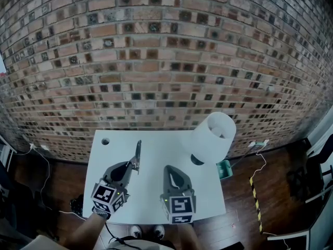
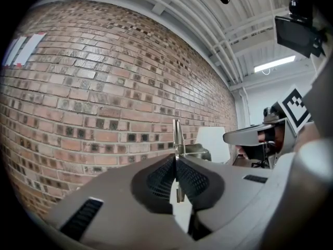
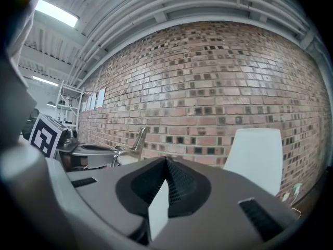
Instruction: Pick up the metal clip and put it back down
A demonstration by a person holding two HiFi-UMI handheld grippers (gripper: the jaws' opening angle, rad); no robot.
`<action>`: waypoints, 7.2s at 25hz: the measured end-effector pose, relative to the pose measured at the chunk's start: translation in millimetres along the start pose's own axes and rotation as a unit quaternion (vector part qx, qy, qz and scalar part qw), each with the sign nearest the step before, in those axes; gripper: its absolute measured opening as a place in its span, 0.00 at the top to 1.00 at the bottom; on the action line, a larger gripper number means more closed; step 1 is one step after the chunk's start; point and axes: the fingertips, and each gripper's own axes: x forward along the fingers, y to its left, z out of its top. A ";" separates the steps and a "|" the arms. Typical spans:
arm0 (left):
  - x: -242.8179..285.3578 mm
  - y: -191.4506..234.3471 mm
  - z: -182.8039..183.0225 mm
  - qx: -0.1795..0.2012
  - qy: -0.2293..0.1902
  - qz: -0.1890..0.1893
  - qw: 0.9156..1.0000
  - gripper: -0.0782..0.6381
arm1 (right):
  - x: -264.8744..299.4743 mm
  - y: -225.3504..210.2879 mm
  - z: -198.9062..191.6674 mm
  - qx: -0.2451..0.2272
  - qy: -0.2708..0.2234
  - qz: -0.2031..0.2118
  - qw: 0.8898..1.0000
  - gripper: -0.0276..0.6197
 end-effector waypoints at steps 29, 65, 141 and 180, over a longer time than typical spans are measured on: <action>87.7 -32.6 -101.8 0.443 0.172 -0.074 0.876 0.85 | 14.0 -56.3 -67.6 0.042 0.033 -0.025 0.998 0.98; 127.5 -31.5 -256.0 0.591 0.296 -0.208 0.721 0.85 | 29.7 -109.2 -131.9 0.074 0.068 -0.056 0.993 0.98; -34.4 12.3 46.1 -0.050 -0.019 -0.041 0.998 0.88 | 4.1 -2.8 23.9 0.025 -0.025 0.027 0.999 0.98; -129.9 -19.1 20.5 0.015 0.003 -0.058 0.998 0.88 | -80.9 65.0 11.4 0.028 -0.012 -0.019 0.999 0.98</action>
